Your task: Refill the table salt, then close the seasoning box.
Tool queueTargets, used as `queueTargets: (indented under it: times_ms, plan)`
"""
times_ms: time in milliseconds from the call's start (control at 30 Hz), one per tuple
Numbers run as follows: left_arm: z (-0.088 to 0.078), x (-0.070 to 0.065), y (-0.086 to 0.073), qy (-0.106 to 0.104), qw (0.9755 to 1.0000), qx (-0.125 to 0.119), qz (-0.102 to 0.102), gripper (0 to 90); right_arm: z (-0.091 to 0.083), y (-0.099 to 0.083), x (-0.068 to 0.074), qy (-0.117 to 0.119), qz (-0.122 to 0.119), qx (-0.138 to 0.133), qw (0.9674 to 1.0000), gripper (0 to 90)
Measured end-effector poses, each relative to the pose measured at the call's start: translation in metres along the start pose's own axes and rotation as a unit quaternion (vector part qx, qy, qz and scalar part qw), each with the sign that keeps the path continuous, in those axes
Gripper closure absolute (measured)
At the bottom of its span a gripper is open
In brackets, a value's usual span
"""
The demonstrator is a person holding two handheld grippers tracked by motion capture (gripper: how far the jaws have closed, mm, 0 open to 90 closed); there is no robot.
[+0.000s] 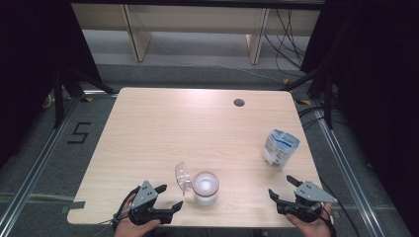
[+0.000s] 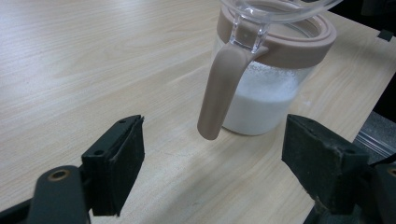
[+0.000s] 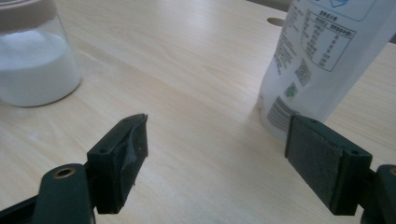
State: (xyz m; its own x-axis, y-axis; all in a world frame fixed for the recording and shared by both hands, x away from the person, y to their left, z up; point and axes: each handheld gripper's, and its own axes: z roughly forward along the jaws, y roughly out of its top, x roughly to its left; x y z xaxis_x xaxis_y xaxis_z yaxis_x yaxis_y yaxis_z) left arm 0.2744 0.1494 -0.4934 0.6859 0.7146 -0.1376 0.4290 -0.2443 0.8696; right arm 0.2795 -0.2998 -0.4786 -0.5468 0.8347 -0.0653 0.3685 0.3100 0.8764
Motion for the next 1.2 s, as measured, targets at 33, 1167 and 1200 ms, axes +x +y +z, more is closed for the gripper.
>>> queueTargets:
  times_ms: [33, 1167, 1200]
  plan:
    - [0.000, -0.001, 0.000, 0.001, 1.0000, -0.001, -0.008, 20.7, 0.000, 0.000, 0.001, 0.006, -0.005, 0.002, 1.0000, 22.1]
    - [-0.019, -0.002, 0.013, -0.011, 0.9980, -0.059, -0.021, 70.7, -0.001, -0.006, 0.019, 0.038, -0.033, 0.026, 0.9984, 23.0]
    - [-0.019, -0.002, 0.014, -0.016, 0.9981, -0.059, -0.012, 74.1, -0.001, -0.006, 0.019, 0.038, -0.032, 0.027, 0.9984, 23.1]
